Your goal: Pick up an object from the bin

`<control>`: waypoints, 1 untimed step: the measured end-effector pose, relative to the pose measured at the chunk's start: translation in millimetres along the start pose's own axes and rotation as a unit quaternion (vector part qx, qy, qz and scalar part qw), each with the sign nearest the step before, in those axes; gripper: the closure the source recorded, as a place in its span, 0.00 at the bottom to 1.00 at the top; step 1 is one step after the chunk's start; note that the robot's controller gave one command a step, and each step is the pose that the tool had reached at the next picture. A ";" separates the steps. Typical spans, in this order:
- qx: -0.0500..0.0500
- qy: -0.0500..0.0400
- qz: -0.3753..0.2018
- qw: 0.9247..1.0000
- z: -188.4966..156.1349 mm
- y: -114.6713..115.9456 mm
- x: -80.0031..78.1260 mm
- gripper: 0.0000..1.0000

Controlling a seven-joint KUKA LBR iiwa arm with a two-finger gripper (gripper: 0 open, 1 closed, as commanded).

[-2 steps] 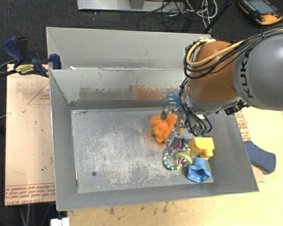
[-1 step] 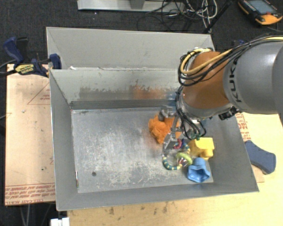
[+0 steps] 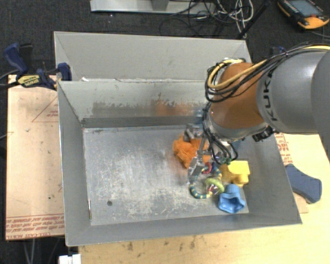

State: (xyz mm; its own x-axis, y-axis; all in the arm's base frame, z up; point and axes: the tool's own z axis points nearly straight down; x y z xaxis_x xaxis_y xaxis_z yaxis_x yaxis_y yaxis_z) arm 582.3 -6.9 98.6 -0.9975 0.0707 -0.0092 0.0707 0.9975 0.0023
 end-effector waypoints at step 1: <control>0.000 0.005 -0.066 0.998 26.0 25.0 49.5 1.00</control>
Offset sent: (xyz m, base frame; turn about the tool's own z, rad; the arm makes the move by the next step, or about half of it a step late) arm 0.0000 0.0000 0.0000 0.0000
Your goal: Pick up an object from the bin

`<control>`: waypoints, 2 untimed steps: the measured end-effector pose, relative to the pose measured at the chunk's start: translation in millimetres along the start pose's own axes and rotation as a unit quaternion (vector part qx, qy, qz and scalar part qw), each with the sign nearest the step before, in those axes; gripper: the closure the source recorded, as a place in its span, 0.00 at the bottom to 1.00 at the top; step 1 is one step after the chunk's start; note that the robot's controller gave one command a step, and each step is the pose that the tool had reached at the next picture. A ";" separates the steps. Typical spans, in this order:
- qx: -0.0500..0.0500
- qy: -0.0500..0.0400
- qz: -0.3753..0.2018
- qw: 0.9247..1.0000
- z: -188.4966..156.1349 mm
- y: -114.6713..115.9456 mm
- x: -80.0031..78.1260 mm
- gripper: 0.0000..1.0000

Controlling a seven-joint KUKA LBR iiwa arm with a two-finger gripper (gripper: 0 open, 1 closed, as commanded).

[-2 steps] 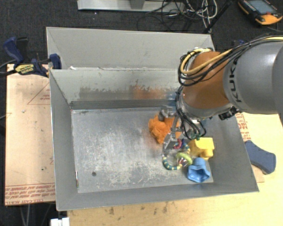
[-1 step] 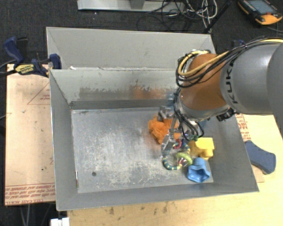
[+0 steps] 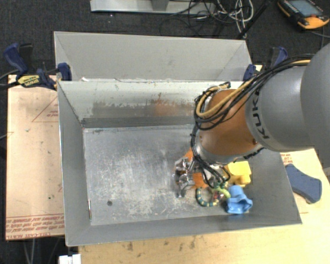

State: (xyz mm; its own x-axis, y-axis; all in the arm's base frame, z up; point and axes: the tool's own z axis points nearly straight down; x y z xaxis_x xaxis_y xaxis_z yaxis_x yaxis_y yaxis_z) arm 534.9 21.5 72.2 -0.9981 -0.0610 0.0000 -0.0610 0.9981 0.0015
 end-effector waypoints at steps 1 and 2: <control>0.000 0.000 0.000 1.000 0.0 0.0 0.0 1.00; 0.002 -0.004 -0.041 0.999 -170.4 -55.0 26.9 1.00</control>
Offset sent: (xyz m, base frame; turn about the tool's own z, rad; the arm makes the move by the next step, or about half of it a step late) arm -0.0255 -0.0559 0.1674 -0.0863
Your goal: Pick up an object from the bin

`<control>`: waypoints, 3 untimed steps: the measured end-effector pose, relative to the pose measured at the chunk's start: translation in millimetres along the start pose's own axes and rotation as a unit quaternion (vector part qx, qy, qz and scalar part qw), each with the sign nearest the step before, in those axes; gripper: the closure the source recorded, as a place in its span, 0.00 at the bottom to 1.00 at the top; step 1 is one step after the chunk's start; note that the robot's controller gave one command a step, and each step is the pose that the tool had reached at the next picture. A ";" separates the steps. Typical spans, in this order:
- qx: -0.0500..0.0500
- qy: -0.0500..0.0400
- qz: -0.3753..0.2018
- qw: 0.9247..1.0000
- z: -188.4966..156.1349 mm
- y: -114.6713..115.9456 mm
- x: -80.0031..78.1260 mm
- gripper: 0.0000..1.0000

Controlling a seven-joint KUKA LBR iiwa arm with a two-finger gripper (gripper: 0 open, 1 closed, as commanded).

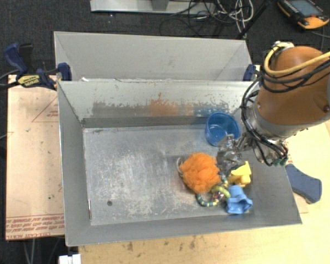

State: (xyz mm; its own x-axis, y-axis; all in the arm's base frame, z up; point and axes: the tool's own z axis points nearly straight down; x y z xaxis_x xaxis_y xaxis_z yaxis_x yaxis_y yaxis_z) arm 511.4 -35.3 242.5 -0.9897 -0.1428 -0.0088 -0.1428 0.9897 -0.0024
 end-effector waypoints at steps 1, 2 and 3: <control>-0.001 0.003 -0.001 1.000 2.9 1.5 1.0 1.00; -0.003 0.005 -0.109 0.994 106.8 15.8 -45.6 0.00; -0.002 0.004 -0.109 0.994 104.1 15.5 -45.4 0.00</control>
Offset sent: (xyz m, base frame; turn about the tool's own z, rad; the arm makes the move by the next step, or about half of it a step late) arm 0.0433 0.0209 -0.1033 -0.2203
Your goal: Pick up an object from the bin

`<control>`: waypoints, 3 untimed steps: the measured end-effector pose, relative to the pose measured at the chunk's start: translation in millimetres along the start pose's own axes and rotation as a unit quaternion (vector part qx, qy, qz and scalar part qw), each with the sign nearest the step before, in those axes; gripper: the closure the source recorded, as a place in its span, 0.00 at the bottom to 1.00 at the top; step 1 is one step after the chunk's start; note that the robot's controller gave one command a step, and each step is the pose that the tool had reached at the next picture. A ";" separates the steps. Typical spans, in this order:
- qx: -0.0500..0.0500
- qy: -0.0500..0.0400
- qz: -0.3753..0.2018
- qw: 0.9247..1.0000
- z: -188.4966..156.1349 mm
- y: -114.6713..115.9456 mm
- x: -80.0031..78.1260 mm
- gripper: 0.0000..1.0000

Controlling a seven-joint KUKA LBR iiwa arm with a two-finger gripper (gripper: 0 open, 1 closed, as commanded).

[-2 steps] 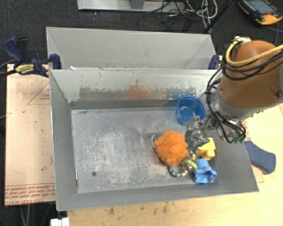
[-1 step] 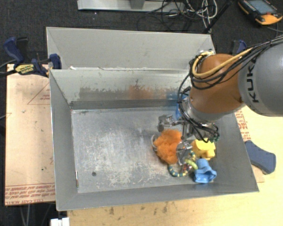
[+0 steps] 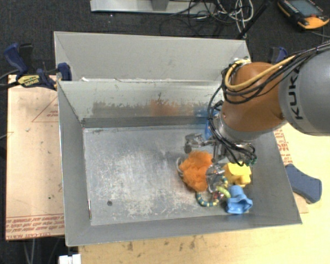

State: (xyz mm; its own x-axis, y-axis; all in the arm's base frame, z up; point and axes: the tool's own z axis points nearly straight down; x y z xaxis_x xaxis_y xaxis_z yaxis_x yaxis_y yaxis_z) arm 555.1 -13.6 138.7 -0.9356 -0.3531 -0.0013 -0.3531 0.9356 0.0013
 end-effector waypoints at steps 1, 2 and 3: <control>0.000 -0.001 -0.170 0.985 65.2 -26.2 -7.9 1.00; 0.000 -0.001 -0.170 0.985 65.2 -26.3 -8.0 1.00; 0.002 -0.003 -0.177 0.984 -96.2 -9.1 -11.7 1.00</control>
Offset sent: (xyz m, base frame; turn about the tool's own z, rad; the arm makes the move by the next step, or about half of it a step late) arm 0.0000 0.0000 0.0000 0.0000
